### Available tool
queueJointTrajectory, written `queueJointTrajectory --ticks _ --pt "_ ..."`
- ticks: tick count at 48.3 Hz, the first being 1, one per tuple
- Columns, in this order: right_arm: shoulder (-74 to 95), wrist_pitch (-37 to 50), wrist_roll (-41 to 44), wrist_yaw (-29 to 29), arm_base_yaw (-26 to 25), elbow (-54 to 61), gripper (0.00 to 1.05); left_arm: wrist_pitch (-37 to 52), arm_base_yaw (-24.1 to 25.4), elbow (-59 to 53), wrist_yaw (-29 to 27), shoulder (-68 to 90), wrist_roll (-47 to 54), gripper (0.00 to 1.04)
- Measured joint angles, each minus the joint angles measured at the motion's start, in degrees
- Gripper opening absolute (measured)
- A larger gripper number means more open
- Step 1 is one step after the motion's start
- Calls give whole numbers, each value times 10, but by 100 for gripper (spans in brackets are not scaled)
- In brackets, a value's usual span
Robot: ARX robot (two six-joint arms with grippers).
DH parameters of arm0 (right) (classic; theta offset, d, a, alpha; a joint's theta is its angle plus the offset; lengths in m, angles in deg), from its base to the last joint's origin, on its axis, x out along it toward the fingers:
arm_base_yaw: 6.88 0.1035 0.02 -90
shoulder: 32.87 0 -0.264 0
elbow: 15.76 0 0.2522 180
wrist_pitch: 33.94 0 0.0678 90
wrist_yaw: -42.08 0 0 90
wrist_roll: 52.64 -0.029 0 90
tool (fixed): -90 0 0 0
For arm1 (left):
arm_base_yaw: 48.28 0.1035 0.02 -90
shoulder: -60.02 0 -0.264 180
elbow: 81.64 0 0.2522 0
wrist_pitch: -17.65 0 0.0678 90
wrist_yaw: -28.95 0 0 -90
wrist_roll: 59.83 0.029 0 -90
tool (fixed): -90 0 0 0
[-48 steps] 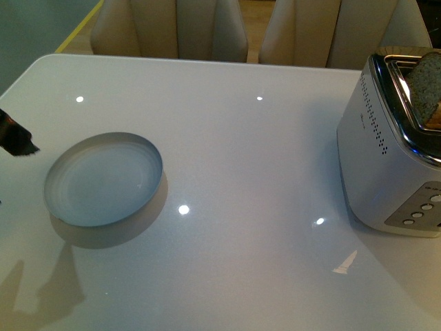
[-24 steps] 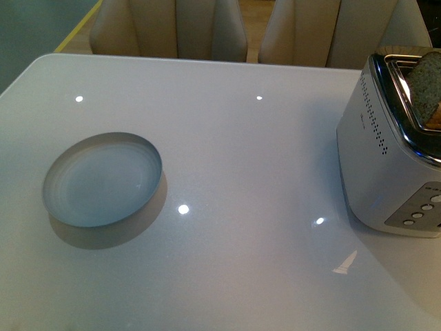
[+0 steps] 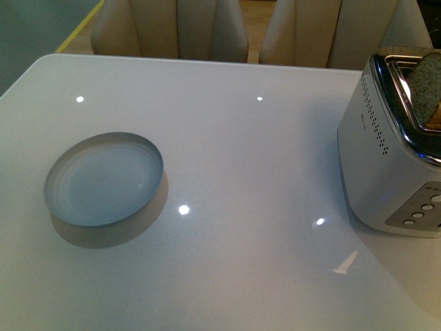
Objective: Left arm holds plate, right arm toasts bread
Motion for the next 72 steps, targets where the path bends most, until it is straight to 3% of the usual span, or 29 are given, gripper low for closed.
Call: queueJointTrajectory --ticks 45,72 --pt "0 0 0 0 0 0 96 -365 0 -55 0 -435 2 3" --pt "0 0 0 0 0 0 96 -479 0 -55 0 -550 3 3"
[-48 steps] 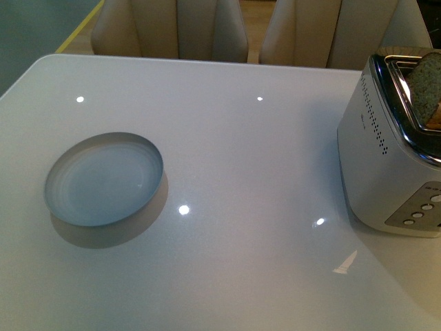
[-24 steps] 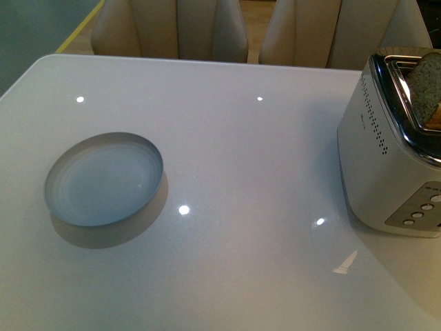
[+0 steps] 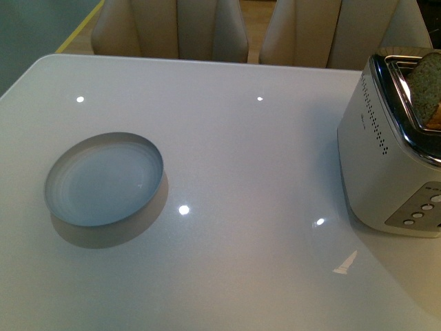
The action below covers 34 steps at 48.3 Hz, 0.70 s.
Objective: Left arm holds plate, right arm toasts bread
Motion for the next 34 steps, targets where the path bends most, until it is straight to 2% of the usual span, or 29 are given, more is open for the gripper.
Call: queueJointTrajectory --ticks 3,9,26,29,34 --pt "0 0 0 0 0 0 96 -11 0 0 0 -11 0 3" --pt "0 0 0 0 0 0 96 -101 0 0 0 -89 0 3" --pt "0 0 0 0 0 0 96 -107 0 0 0 -103 0 3" --pt "0 0 0 0 0 0 96 -107 0 0 0 -103 0 10" --pt "0 0 0 0 0 0 96 -107 0 0 0 -103 0 27"
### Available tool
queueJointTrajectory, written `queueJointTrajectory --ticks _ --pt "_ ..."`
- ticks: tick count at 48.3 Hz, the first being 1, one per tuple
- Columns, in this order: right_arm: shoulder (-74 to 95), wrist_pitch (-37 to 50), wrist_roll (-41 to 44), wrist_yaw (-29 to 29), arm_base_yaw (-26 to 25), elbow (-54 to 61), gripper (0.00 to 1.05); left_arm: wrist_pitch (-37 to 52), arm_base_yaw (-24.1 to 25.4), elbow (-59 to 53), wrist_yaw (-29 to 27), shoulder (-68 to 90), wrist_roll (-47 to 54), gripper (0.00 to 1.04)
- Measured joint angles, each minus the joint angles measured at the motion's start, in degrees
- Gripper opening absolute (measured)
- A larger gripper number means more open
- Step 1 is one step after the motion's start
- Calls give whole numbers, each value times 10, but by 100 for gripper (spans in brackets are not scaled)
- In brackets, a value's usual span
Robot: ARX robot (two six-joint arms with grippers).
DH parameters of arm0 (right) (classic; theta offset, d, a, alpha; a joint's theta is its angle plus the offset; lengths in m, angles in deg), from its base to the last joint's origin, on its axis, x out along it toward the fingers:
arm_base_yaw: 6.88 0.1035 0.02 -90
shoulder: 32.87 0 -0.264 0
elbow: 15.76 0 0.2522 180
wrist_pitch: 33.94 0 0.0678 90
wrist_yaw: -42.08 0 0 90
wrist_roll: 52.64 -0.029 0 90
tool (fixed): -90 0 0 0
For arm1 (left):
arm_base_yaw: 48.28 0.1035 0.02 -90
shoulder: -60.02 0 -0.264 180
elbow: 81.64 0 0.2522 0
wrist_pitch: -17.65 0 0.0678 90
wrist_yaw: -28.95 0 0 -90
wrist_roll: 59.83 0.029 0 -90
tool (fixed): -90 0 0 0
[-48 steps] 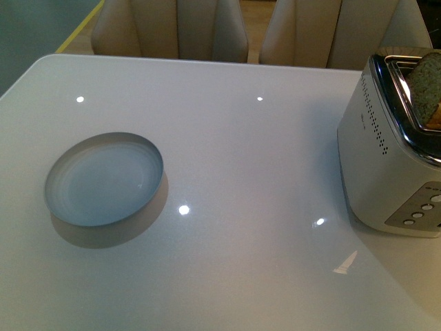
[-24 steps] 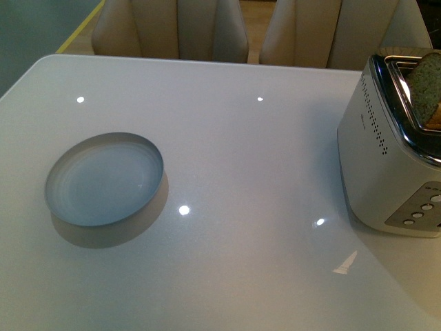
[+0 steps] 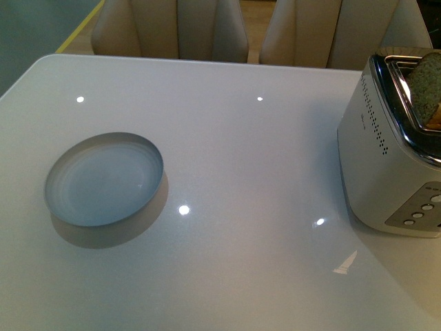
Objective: Left arm holds plate, right arm toasts bread
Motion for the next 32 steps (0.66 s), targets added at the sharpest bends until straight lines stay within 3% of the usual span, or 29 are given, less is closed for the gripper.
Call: queueJointTrajectory --ticks 8,17,32 --pt "0 0 0 0 0 0 96 0 0 0 0 0 0 54" --pt "0 0 0 0 0 0 96 0 0 0 0 0 0 98" --pt "0 0 0 0 0 0 96 0 0 0 0 0 1 97"
